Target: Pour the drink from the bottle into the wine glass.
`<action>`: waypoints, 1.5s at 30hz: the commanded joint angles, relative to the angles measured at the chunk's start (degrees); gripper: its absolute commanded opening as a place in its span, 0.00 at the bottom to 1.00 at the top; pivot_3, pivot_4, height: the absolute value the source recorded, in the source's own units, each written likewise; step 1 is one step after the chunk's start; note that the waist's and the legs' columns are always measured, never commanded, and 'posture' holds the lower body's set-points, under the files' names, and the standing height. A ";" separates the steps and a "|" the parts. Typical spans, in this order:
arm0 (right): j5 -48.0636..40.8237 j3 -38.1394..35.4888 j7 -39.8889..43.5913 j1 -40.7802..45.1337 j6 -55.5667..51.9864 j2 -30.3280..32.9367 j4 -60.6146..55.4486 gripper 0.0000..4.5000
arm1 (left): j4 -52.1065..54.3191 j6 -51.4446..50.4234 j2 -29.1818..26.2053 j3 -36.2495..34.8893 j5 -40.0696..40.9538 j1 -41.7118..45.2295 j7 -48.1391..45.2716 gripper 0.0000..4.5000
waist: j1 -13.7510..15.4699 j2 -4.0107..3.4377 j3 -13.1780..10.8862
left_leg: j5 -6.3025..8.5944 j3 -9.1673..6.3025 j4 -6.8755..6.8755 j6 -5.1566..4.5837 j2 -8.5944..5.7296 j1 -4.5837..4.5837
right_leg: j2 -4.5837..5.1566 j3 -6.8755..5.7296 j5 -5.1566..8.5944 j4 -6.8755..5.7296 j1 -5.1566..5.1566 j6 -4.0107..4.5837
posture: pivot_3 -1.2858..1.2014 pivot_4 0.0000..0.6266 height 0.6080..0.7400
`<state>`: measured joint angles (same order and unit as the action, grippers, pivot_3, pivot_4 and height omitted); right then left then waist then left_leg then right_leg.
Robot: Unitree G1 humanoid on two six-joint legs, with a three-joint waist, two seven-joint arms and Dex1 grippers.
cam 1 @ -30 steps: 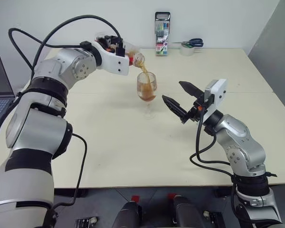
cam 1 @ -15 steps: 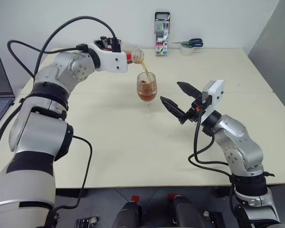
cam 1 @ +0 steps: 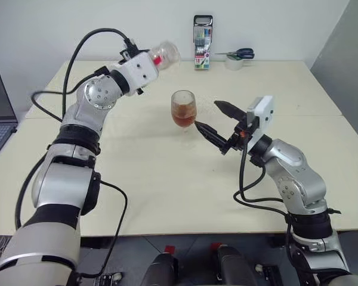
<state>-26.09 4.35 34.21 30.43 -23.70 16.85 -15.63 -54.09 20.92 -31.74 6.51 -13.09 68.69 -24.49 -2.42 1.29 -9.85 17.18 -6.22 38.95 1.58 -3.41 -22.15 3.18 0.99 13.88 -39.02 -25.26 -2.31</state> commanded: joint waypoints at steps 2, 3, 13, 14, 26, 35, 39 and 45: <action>-1.57 -0.55 4.88 1.35 0.33 2.36 -0.95 1.00 | 10.60 -13.72 0.80 -9.13 8.80 -4.48 3.43 0.39 | -0.42 -0.01 0.02 | 0.00 -0.02 -0.01 0.00 0.01 0.00 | 0.00 0.00 0.00 0.01 0.00 0.00 | 0.52 0.24 1.00; -2.11 -1.01 6.18 0.78 0.02 3.48 -1.32 1.00 | 13.23 -16.76 1.69 -10.57 10.50 -6.79 4.03 0.39 | -0.52 -0.01 0.02 | 0.00 -0.04 -0.01 0.00 0.02 0.00 | 0.00 0.00 0.00 0.01 0.00 0.00 | 0.52 0.24 1.00; -6.66 -2.11 10.90 -11.24 -3.92 11.26 -10.00 1.00 | 20.36 -28.83 9.72 -22.15 24.21 -21.15 7.28 0.39 | 0.05 0.08 0.20 | 0.00 -0.07 0.02 0.01 0.04 0.00 | 0.03 0.00 -0.01 0.01 0.02 0.01 | 0.52 0.24 1.00; -6.80 -1.93 10.24 -11.58 -4.44 11.07 -10.60 1.00 | 19.65 -28.65 9.88 -22.78 25.17 -21.42 6.60 0.39 | 0.05 0.08 0.20 | 0.00 -0.06 0.02 0.01 0.03 0.00 | 0.03 0.00 -0.01 0.01 0.02 0.02 | 0.52 0.24 1.00; -7.67 -2.13 4.48 -12.39 -7.79 9.39 -14.36 1.00 | 5.15 -18.91 8.65 -22.22 24.48 -21.12 0.91 0.39 | 0.75 0.14 0.27 | 0.00 -0.03 0.03 0.01 -0.01 0.09 | 0.06 0.01 -0.02 0.03 0.11 0.03 | 0.52 0.24 1.00; -8.32 -2.33 3.08 -12.56 -9.04 9.32 -15.26 1.00 | 0.91 -14.57 9.32 -20.04 22.19 -22.76 0.73 0.39 | 0.75 0.17 0.29 | 0.00 -0.03 0.02 0.01 -0.01 0.10 | 0.06 0.01 -0.02 0.02 0.13 0.03 | 0.52 0.24 1.00; -8.22 -2.17 3.78 -12.71 -8.69 9.51 -14.92 1.00 | 1.39 -15.28 9.48 -20.82 23.52 -23.28 0.79 0.65 | 0.72 0.17 0.30 | 0.00 -0.02 0.02 0.01 0.00 0.11 | 0.06 0.01 -0.02 0.02 0.14 0.03 | 0.52 0.24 1.00; -7.37 -1.19 4.52 -13.60 -7.12 8.91 -14.47 1.00 | 7.56 -17.40 8.53 -20.68 23.32 -27.41 2.46 1.00 | 0.64 0.17 0.30 | 0.00 -0.04 0.01 0.01 0.02 0.12 | 0.05 0.00 -0.02 0.02 0.13 0.03 | 0.52 0.24 1.00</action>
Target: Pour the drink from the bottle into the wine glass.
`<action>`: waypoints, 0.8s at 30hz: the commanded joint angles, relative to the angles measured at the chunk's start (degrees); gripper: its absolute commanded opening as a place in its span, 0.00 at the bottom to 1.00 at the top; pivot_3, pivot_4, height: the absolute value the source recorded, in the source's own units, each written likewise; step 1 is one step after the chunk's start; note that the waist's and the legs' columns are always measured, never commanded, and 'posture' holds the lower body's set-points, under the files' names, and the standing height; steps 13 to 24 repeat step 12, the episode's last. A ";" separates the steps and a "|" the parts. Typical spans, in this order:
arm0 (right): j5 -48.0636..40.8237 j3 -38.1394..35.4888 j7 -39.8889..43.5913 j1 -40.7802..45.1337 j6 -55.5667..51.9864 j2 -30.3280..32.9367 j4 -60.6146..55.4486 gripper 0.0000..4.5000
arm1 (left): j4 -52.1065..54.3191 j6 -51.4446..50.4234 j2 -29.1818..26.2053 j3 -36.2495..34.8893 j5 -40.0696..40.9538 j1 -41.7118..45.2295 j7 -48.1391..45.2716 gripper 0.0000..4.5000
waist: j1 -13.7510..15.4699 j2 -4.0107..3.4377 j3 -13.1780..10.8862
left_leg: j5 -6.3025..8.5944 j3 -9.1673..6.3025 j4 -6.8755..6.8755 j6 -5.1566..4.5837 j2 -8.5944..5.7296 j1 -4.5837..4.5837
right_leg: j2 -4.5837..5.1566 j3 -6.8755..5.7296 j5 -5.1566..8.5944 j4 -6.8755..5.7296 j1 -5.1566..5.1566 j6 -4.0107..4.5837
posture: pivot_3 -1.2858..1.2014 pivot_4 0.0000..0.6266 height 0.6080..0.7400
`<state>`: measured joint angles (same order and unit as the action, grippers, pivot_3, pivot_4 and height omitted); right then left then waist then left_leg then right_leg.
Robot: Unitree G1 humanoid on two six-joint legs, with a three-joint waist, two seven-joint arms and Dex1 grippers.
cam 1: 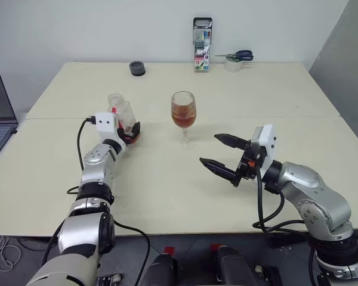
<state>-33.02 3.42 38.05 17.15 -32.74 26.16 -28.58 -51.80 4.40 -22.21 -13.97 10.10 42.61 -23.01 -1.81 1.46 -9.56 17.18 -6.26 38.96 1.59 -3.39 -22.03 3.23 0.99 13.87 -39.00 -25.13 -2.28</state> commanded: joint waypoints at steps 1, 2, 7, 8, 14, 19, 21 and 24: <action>-0.27 -0.20 0.78 -0.65 2.19 -0.52 -1.43 1.00 | 6.98 -1.83 -1.16 -0.20 0.03 -2.48 1.50 1.00 | 0.02 0.00 0.00 | 0.00 0.00 0.00 0.00 0.00 0.00 | 0.00 0.01 0.00 0.00 0.00 0.00 | 0.52 0.24 1.00; -0.16 -0.17 0.76 -1.00 2.36 -0.65 -1.42 1.00 | 8.73 -2.89 -1.26 -0.37 0.19 -3.62 1.87 1.00 | 0.03 0.00 0.00 | 0.00 0.00 0.00 0.00 0.00 0.00 | 0.00 0.01 0.00 0.00 0.01 0.00 | 0.52 0.24 1.00; 0.10 -0.84 -0.43 -4.64 2.71 -0.89 -2.58 1.00 | 21.49 -9.37 -0.73 -0.85 1.68 -11.44 3.02 1.00 | 0.07 0.00 0.01 | 0.00 0.00 -0.01 0.00 0.01 0.01 | 0.01 0.04 0.00 0.00 0.01 0.00 | 0.52 0.24 1.00; 0.46 -1.22 -1.24 -5.76 2.65 -0.84 -3.00 1.00 | 24.29 -10.73 -0.62 -0.85 1.78 -13.05 3.60 1.00 | 0.08 0.01 0.01 | 0.00 0.00 0.00 0.00 0.01 0.01 | 0.02 0.04 0.00 0.00 0.01 0.00 | 0.52 0.24 1.00; 8.32 -2.56 -10.68 -11.13 2.29 -0.90 -3.31 1.00 | 37.92 -18.37 0.22 -1.17 3.43 -20.97 5.63 1.00 | 0.13 0.01 0.03 | 0.00 0.00 -0.01 0.01 0.02 0.01 | 0.04 0.07 0.00 0.01 0.01 0.00 | 0.52 0.24 1.00; 8.32 -2.56 -10.68 -11.13 2.29 -0.90 -3.31 1.00 | 37.92 -18.37 0.22 -1.17 3.43 -20.97 5.63 1.00 | 0.13 0.01 0.03 | 0.00 0.00 -0.01 0.01 0.02 0.01 | 0.04 0.07 0.00 0.01 0.01 0.00 | 0.52 0.24 1.00; 8.32 -2.56 -10.68 -11.13 2.29 -0.90 -3.31 1.00 | 37.92 -18.37 0.22 -1.17 3.43 -20.97 5.63 1.00 | 0.13 0.01 0.03 | 0.00 0.00 -0.01 0.01 0.02 0.01 | 0.04 0.07 0.00 0.01 0.01 0.00 | 0.52 0.24 1.00; 8.32 -2.56 -10.68 -11.13 2.29 -0.90 -3.31 1.00 | 37.92 -18.37 0.22 -1.17 3.43 -20.97 5.63 1.00 | 0.13 0.01 0.03 | 0.00 0.00 -0.01 0.01 0.02 0.01 | 0.04 0.07 0.00 0.01 0.01 0.00 | 0.52 0.24 1.00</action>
